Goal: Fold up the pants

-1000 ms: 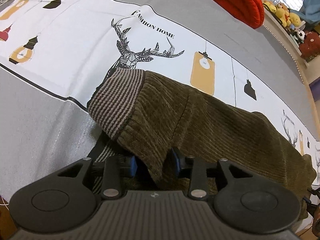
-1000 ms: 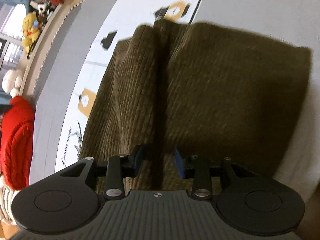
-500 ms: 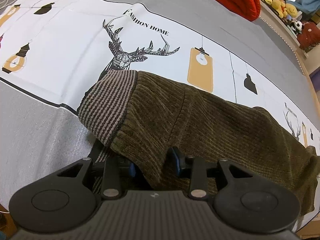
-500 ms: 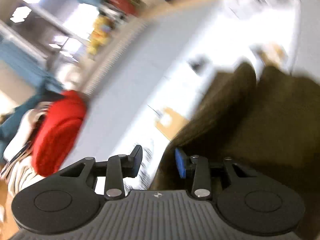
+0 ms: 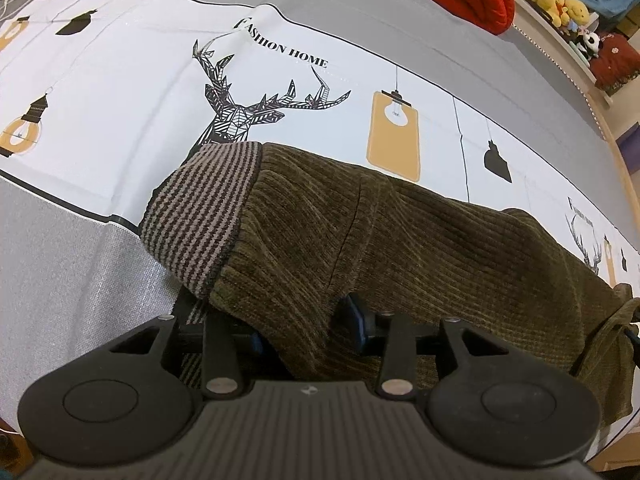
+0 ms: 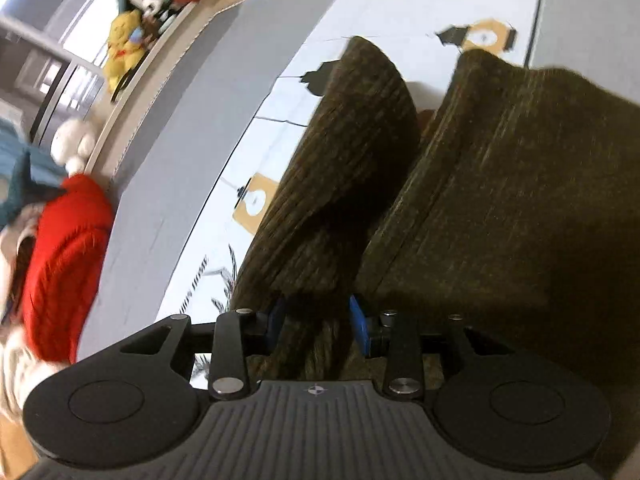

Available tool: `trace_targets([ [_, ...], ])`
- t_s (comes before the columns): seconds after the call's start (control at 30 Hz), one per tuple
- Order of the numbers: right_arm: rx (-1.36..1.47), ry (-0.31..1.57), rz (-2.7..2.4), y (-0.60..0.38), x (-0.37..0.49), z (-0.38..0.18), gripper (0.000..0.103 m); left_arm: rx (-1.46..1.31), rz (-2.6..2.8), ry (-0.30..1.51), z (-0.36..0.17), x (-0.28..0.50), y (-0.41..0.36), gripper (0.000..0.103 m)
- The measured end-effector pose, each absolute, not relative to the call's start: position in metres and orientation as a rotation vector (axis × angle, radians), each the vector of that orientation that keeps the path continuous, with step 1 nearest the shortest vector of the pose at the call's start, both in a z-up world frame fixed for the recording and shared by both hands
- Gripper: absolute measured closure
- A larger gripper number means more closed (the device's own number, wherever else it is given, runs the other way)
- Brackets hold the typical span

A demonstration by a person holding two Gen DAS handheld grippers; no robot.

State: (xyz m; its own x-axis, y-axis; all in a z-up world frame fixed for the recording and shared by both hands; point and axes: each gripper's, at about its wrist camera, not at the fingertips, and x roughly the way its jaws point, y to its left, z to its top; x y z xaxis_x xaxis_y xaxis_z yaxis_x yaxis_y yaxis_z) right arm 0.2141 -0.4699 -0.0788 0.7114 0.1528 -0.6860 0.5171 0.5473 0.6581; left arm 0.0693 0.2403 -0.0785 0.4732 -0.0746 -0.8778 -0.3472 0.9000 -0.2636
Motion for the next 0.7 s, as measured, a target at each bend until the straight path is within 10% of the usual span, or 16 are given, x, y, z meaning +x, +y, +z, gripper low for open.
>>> trace_targets([
  [0.6,1.132,0.663,-0.298,-0.485,0.229,-0.094,0.064,-0.438,0.188,1.076,-0.077,0.065,0.25,0.06],
  [0.7,1.105,0.662,-0.296,-0.485,0.229,-0.092,0.088,-0.425,0.191,1.077,-0.075,0.064,0.25,0.062],
])
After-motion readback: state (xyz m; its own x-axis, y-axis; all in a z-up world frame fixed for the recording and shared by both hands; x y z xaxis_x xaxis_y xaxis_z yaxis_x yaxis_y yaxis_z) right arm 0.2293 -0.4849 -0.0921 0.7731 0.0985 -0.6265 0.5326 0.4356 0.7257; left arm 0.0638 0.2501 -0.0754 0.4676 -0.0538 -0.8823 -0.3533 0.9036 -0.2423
